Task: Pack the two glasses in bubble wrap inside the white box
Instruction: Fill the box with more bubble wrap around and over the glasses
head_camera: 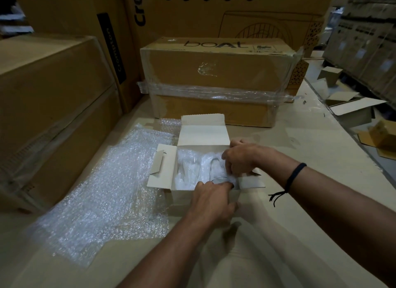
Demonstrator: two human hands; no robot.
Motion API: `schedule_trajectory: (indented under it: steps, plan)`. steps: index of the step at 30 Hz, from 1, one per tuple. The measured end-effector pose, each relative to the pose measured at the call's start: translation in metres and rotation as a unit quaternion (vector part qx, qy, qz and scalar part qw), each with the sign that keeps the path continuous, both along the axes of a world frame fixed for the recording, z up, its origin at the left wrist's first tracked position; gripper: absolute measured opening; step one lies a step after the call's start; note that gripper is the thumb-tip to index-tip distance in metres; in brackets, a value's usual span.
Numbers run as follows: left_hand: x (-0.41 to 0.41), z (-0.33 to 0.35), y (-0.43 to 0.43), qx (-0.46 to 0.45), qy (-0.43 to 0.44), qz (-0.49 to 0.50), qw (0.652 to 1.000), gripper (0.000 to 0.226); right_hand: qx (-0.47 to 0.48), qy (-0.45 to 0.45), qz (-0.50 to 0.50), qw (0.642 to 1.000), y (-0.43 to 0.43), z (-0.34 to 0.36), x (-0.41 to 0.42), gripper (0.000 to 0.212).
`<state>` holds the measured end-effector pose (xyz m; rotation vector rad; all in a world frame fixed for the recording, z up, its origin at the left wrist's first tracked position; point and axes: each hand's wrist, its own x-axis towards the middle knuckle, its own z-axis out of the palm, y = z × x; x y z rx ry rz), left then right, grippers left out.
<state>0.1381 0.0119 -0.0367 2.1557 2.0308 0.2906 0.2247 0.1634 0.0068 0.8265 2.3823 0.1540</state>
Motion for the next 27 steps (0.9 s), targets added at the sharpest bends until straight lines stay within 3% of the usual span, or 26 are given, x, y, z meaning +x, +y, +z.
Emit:
schedule_trajectory:
  steps: [3,7,11,16,18,23,25,27]
  plan:
    - [-0.007,-0.011,-0.006,0.081,-0.068,-0.008,0.994,0.035,0.029,-0.008,0.003,1.000,0.001,-0.008,-0.002,0.030]
    - [-0.007,-0.013,-0.004,0.157,-0.026,-0.034,0.987,0.020,-0.017,-0.011,-0.006,1.000,0.000,0.007,-0.002,0.034]
    - [0.007,0.004,0.003,0.054,-0.001,-0.006,0.999,0.029,-0.010,0.125,-0.047,0.991,0.007,0.025,0.001,0.035]
    - [0.011,0.004,0.012,-0.036,0.006,0.025,0.999,0.036,-0.001,0.010,-0.080,0.997,0.008,0.004,-0.005,0.029]
    - [0.010,0.005,0.013,-0.037,0.002,0.020,0.999,0.036,-0.005,0.011,-0.081,0.997,0.008,0.001,-0.008,0.030]
    - [-0.004,-0.009,0.005,0.137,-0.148,-0.007,0.980,0.040,-0.032,0.158,-0.111,0.981,0.009,0.016,-0.006,0.053]
    - [-0.004,-0.009,0.004,0.142,-0.079,-0.016,0.987,0.042,-0.032,0.180,-0.119,0.976,0.008,0.017,-0.008,0.051]
    - [0.004,-0.005,0.005,0.062,0.021,-0.010,0.998,0.045,-0.015,0.123,-0.104,0.987,0.002,0.013,-0.014,0.042]
